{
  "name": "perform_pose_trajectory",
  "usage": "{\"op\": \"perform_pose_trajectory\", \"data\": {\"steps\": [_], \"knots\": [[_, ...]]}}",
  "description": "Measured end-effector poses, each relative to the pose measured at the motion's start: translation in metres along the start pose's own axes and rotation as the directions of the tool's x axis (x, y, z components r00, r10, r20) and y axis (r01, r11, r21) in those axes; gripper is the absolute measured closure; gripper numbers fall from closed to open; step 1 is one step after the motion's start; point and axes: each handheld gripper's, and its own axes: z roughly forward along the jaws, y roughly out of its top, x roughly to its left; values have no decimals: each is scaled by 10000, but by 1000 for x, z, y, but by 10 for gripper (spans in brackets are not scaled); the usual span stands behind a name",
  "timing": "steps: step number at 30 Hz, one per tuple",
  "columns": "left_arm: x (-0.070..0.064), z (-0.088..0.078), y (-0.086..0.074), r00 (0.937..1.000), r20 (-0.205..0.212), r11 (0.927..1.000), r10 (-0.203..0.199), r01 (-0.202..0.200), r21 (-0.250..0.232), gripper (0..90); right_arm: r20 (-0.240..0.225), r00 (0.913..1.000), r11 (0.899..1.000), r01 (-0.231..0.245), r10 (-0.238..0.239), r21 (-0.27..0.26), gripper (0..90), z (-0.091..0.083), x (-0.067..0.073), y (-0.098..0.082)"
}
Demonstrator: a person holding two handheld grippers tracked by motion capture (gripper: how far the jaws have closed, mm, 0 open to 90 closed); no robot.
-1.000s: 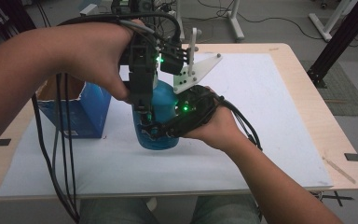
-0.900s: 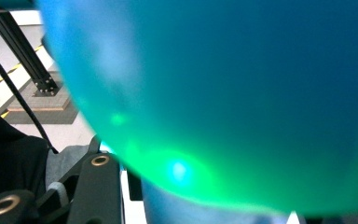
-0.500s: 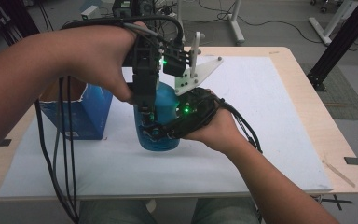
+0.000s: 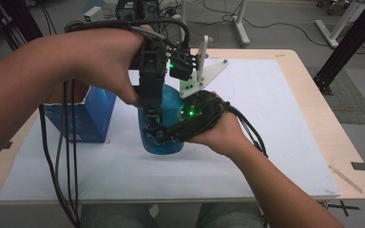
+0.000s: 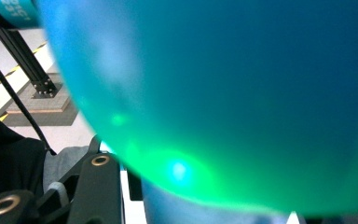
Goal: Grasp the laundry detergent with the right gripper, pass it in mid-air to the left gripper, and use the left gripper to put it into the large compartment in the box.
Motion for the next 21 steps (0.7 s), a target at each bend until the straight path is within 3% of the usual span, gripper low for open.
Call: {"op": "perform_pose_trajectory", "data": {"steps": [8,13,21], "knots": [[0,2,1,10000,60,10000,10,-10,43,305,-24,10000,10000,-4,4,5,466,0,0,0],[0,2,1,9997,224,10000,40,-39,-58,373,-21,10000,10000,-8,8,-27,466,1,0,0],[1,2,1,10000,71,9999,21,-20,-132,385,43,10000,10000,-33,33,-23,466,1,-2,0]]}}
